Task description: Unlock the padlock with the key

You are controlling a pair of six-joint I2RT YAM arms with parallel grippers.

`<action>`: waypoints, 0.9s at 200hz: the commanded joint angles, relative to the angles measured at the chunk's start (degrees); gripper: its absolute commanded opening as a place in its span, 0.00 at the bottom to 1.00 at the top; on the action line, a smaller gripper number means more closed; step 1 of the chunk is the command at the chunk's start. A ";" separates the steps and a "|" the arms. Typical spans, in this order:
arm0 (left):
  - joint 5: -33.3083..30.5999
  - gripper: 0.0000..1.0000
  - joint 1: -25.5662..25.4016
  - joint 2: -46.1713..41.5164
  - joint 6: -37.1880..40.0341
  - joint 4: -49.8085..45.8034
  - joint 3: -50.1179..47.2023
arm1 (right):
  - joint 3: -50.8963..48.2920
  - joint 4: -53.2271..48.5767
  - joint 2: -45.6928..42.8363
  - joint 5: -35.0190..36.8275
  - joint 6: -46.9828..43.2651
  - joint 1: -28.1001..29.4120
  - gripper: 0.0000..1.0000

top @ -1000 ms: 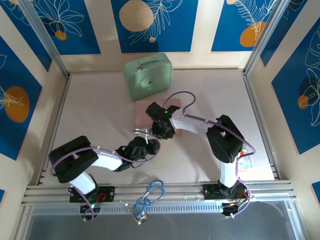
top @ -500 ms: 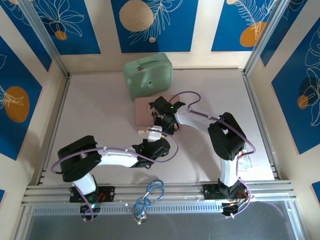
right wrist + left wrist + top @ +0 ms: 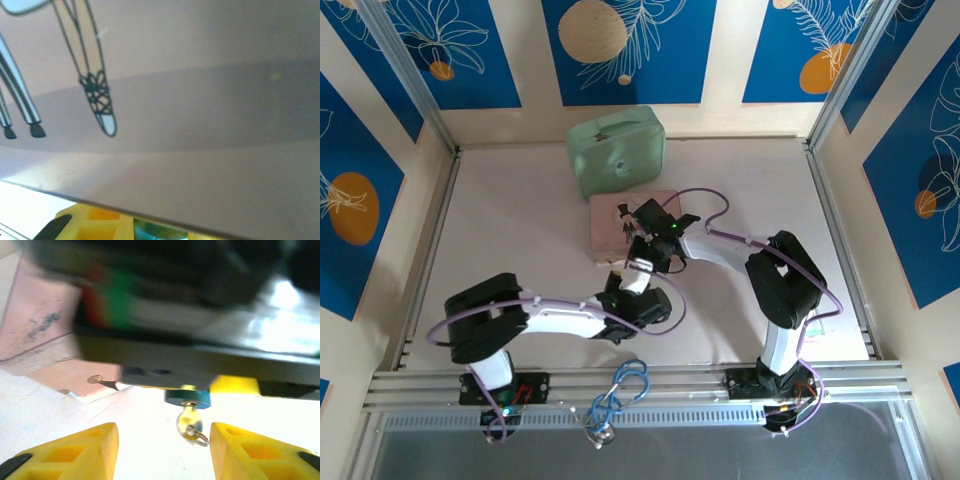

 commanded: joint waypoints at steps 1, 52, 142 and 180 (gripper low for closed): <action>3.52 0.53 -0.32 -9.02 -6.20 -8.86 -0.24 | -3.20 -5.95 3.32 -4.90 -0.33 2.67 0.00; 17.13 0.55 8.21 -21.35 -16.56 -23.24 -2.18 | -4.26 -3.06 2.45 -1.17 -4.85 2.39 0.00; 34.57 0.49 24.99 -20.18 -7.47 -19.18 2.51 | -1.68 -3.72 5.30 4.49 -8.20 3.02 0.12; 36.60 0.48 26.70 -19.05 -7.17 -18.24 2.77 | 1.15 -7.13 6.88 8.90 -8.98 4.83 0.23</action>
